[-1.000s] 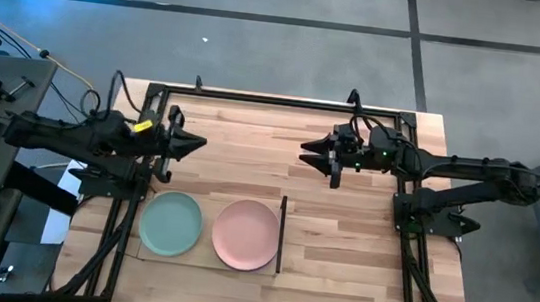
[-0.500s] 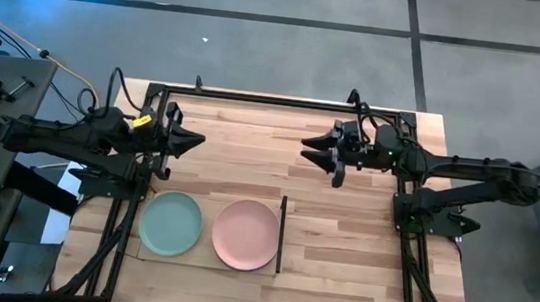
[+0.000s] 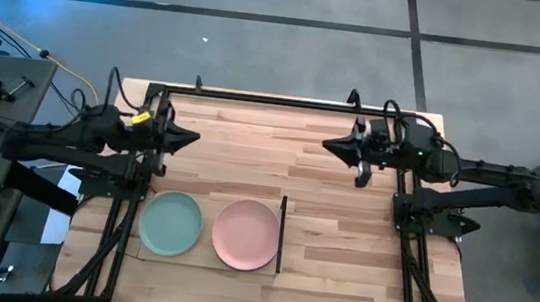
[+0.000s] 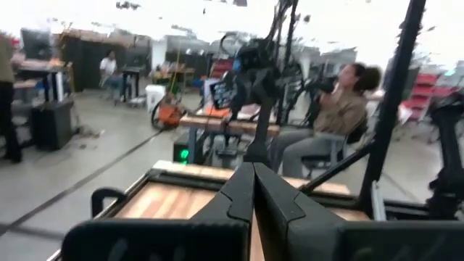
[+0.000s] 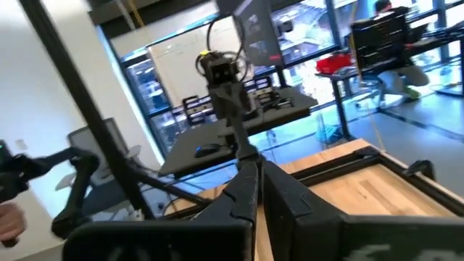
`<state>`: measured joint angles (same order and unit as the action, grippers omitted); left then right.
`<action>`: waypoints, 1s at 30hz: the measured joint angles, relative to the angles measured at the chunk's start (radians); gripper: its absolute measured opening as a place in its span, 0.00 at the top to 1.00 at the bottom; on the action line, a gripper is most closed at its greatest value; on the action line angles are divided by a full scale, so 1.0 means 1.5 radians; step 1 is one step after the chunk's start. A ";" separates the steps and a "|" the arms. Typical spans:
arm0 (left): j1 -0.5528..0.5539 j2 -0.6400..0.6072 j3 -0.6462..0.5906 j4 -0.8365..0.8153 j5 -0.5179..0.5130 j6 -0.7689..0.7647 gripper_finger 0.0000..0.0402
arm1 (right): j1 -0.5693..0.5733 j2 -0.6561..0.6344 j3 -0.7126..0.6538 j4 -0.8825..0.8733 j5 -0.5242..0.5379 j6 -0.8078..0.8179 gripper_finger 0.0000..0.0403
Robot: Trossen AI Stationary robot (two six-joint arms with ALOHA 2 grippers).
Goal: Place and stack plates onto a shelf
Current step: Return to Home Position
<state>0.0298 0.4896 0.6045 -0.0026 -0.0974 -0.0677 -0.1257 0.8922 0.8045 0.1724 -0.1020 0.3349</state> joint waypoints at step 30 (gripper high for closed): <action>0.032 -0.281 -0.395 0.251 -0.002 -0.180 1.00 | 0.000 -0.001 0.000 -0.059 0.028 0.075 1.00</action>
<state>0.0779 0.0679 0.0128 0.3742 -0.1005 -0.3376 -0.1257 0.8909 0.8047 0.0845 -0.0593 0.4480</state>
